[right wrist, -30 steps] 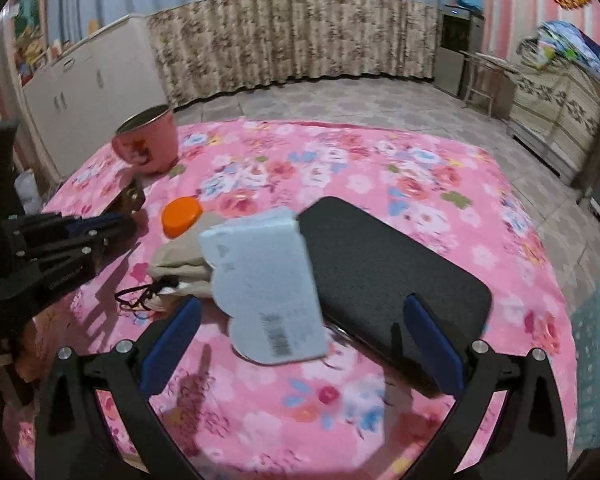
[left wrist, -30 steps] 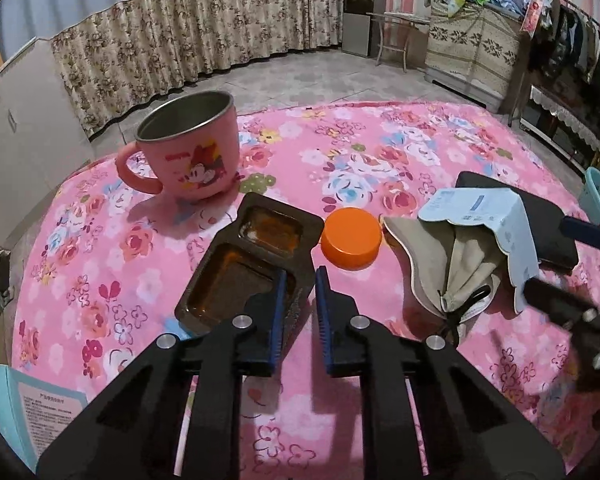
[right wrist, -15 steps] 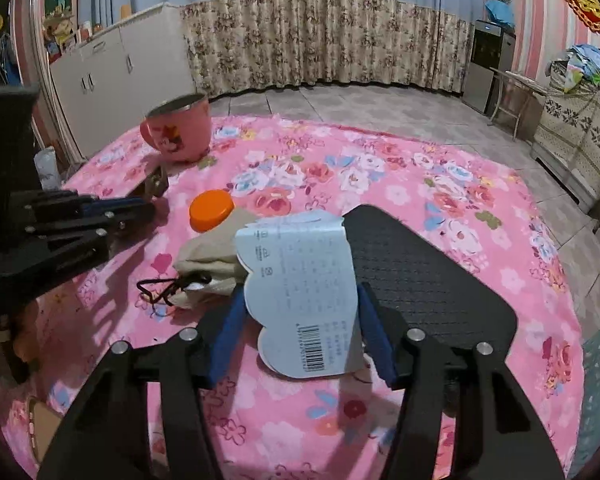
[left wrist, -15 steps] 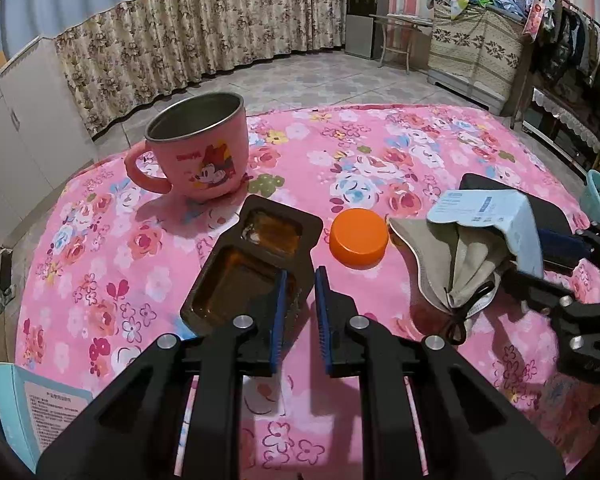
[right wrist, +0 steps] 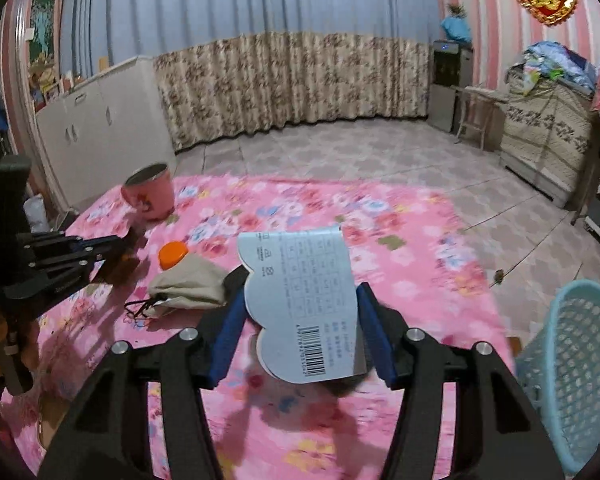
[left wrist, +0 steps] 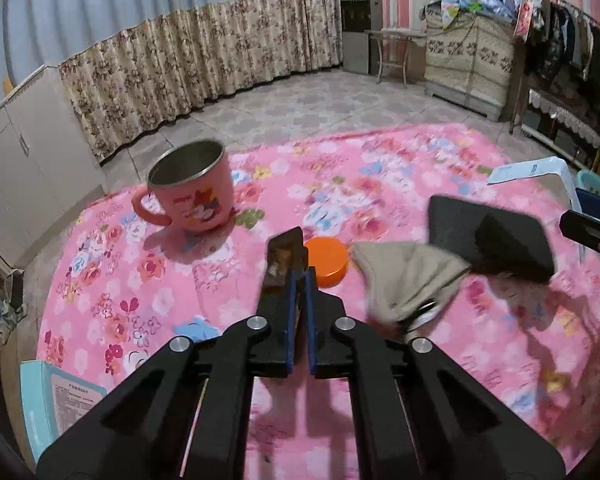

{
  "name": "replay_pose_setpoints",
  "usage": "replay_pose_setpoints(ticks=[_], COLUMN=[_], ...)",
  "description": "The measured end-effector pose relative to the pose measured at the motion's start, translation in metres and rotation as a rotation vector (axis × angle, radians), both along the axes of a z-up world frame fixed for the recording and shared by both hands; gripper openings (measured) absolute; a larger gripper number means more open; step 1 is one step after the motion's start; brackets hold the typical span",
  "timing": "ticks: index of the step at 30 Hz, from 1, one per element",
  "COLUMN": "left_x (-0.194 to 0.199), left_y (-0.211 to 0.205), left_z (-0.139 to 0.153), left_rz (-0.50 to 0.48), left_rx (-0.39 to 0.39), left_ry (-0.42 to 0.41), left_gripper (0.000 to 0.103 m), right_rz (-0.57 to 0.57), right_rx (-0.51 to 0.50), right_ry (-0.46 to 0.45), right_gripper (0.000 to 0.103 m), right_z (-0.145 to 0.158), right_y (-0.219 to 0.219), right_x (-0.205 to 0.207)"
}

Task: Collect trash
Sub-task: 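Carry the brown tray and white tag over the blue basket and open both tools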

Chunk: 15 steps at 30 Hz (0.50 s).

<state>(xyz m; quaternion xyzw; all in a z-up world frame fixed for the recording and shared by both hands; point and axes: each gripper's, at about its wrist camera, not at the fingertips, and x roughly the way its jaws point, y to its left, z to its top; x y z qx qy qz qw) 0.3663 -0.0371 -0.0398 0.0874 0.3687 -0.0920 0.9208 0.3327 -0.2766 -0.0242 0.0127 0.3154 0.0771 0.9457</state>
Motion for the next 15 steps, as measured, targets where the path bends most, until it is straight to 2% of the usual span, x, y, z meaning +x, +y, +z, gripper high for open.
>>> replay_pose_setpoints(ticks=[5,9,15], left_x=[-0.017,-0.024,-0.05], left_y=[-0.041,-0.072,-0.135], left_z=[0.026,0.044,0.077], left_rz=[-0.069,-0.103,-0.209], left_rx=[0.017,-0.023,-0.017], left_ry=[-0.054,-0.051,-0.131], left_gripper=[0.0,0.0,0.0], right_rz=[-0.082,-0.159,-0.308], right_rx=[0.028,0.04,0.053], right_ry=[-0.047,-0.073,-0.108], right_gripper=[0.055,0.055,0.055], right_z=[0.018,0.028,0.039], right_y=[-0.047,-0.089,-0.16], right_x=[-0.017,-0.033,-0.062])
